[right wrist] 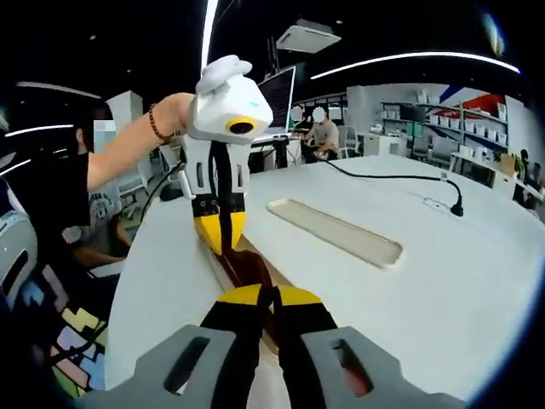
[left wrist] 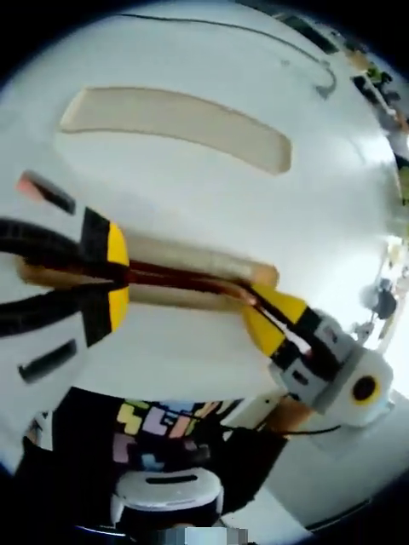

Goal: Arrange the utensils inside the cutlery case until each visible utensil rests in its matching compartment.

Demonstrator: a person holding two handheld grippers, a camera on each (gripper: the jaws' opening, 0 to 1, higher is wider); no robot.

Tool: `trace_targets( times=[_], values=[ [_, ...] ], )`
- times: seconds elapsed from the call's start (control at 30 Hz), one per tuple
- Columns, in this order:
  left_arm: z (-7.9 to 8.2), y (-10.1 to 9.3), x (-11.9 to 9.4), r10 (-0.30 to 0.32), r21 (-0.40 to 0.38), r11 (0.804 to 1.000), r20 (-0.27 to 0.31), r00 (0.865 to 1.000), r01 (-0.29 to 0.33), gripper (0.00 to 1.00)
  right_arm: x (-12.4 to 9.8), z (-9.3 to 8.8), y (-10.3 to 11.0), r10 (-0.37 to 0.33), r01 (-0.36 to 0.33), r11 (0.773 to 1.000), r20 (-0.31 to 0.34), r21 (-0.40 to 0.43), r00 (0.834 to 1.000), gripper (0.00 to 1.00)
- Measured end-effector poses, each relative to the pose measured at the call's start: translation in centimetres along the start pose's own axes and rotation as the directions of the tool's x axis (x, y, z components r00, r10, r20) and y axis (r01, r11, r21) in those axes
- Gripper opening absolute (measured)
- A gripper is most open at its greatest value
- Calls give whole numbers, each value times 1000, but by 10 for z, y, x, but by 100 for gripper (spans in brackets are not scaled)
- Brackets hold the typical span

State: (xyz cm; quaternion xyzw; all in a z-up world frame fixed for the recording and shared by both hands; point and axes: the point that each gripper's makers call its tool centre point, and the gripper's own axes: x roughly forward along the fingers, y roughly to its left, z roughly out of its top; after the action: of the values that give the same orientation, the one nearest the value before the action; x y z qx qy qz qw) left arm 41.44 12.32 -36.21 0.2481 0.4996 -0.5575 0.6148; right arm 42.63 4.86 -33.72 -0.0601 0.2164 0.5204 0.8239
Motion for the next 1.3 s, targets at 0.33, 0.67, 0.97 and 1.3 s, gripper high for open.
trace_targets(
  times=[0.33, 0.67, 0.97, 1.3],
  values=[
    [0, 4, -1, 20, 18, 1000, 31, 999, -21, 8, 1, -6, 5, 58, -54, 991, -29, 122, 998, 3],
    [3, -4, -7, 1, 7, 1000, 56, 998, -1, 6, -1, -7, 9, 135, -123, 953, -26, 277, 990, 3],
    [2, -7, -2, 9, 24, 1000, 47, 999, -10, 6, 0, -9, 15, 188, -166, 927, -33, 335, 982, 4],
    [5, 6, -6, 50, 88, 994, 91, 995, -58, 12, -3, -16, 14, 177, -154, 953, -68, 259, 982, 8]
  ],
)
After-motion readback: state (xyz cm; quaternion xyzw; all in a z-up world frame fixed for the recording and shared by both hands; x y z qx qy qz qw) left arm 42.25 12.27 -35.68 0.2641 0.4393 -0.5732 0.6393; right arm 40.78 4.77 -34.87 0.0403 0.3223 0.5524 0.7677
